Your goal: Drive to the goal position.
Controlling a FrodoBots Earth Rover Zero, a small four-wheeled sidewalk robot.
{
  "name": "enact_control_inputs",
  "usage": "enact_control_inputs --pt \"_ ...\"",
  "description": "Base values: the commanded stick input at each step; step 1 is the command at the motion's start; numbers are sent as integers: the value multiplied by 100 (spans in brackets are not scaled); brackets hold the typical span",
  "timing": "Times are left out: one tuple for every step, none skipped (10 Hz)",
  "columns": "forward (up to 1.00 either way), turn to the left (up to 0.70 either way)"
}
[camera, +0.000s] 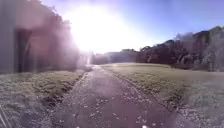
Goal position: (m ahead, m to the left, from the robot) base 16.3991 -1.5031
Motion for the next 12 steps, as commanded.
enact_control_inputs --pt "70 0" --pt "70 0" --pt "70 0" --pt "70 0" --pt "70 0" --pt "70 0" --pt "70 0" --pt "70 0" --pt "70 0" --pt "70 0" --pt "70 0" --pt "70 0"
